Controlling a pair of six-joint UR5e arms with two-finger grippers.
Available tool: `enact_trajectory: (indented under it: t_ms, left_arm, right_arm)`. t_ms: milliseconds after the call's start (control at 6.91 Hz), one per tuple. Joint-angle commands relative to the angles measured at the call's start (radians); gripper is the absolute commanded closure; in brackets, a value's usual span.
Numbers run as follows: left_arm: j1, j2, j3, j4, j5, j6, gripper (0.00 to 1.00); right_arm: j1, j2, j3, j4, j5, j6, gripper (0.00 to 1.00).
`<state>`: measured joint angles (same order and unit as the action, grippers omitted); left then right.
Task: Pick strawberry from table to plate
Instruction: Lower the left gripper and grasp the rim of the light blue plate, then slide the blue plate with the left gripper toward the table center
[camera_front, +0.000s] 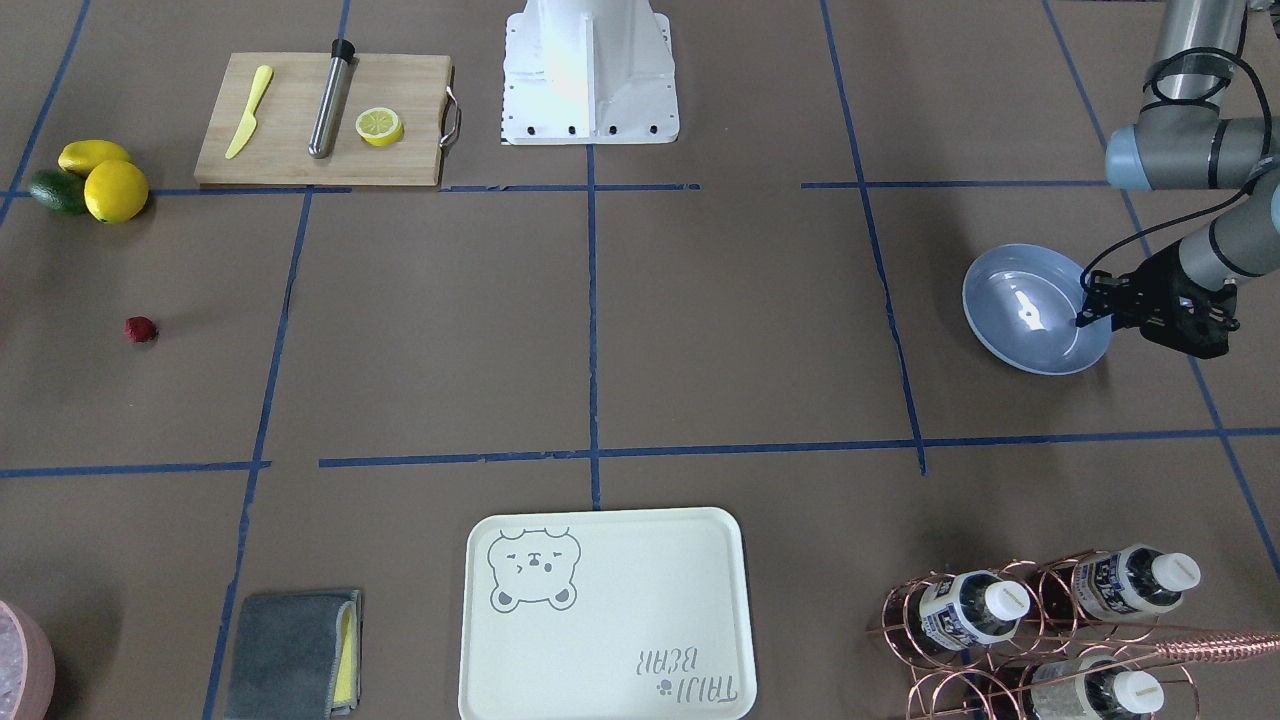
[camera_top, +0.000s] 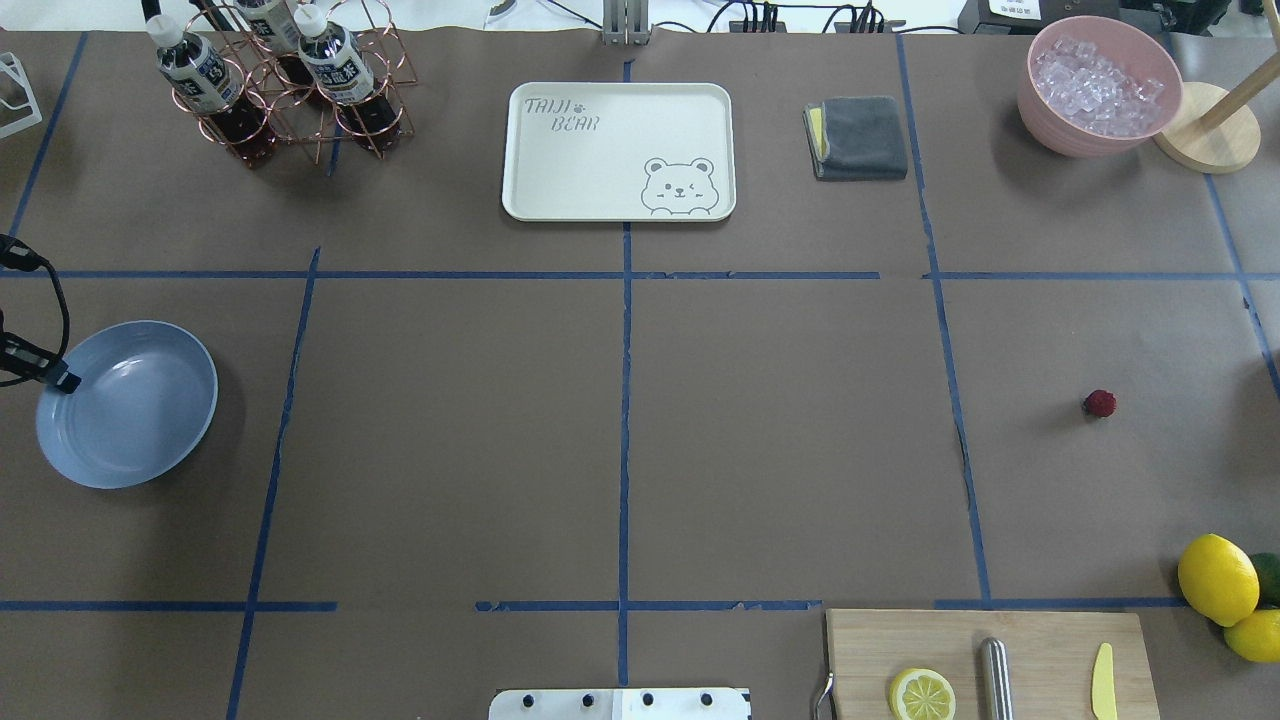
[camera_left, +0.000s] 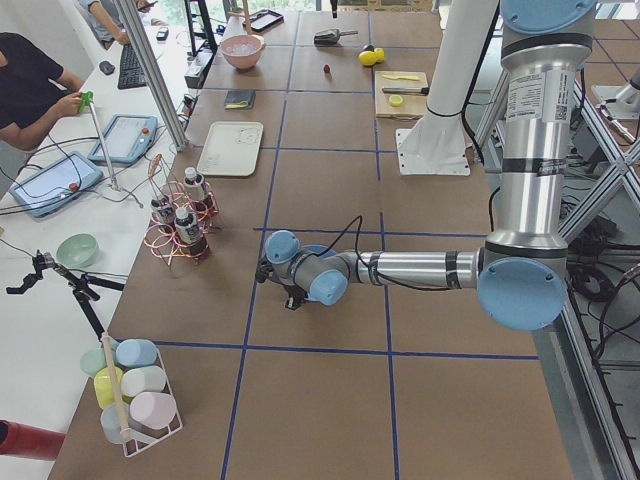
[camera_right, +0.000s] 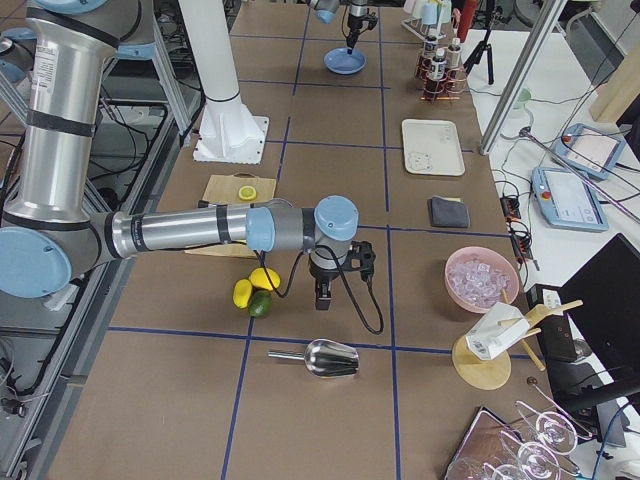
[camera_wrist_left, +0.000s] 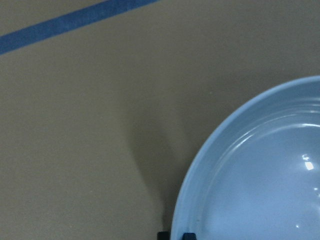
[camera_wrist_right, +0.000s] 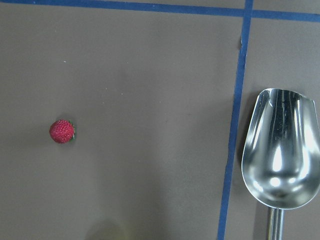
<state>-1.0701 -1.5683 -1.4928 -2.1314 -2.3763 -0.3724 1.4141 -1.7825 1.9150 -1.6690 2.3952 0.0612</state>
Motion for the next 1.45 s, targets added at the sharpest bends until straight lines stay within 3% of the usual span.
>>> enact_trajectory:
  t_ms: [0,289,434,579,724,868,1013,1303]
  left_arm:
    - [0.001,-0.019,-0.145,-0.007,-0.111,-0.31,1.0]
    - [0.086,-0.09,-0.19,-0.184,-0.146,-0.709,1.0]
    - [0.183,-0.167,-0.187,-0.253,-0.129,-0.937,1.0]
    - [0.29,-0.29,-0.185,-0.259,-0.047,-1.127,1.0]
    - [0.449,-0.365,-0.176,-0.257,0.123,-1.233,1.0]
    - [0.555,-0.443,-0.155,-0.252,0.231,-1.281,1.0]
    - [0.606,-0.511,-0.086,-0.252,0.291,-1.325,1.0]
    - [0.61,-0.507,-0.072,-0.252,0.336,-1.321,1.0]
  right_arm:
    - [-0.001,0.0,0.003,0.0,0.021,0.0,0.0]
    - [0.0,0.0,0.003,0.0,0.038,-0.001,0.0]
    - [0.0,0.0,0.003,0.0,0.041,-0.001,0.0]
    - [0.0,0.0,0.001,-0.002,0.041,-0.001,0.0]
    - [0.0,0.0,0.001,-0.002,0.041,-0.001,0.0]
    - [0.0,-0.002,-0.001,-0.002,0.041,-0.001,0.0]
    - [0.0,-0.002,-0.002,-0.003,0.041,0.0,0.0]
    - [-0.001,-0.002,-0.005,-0.003,0.041,0.0,0.0]
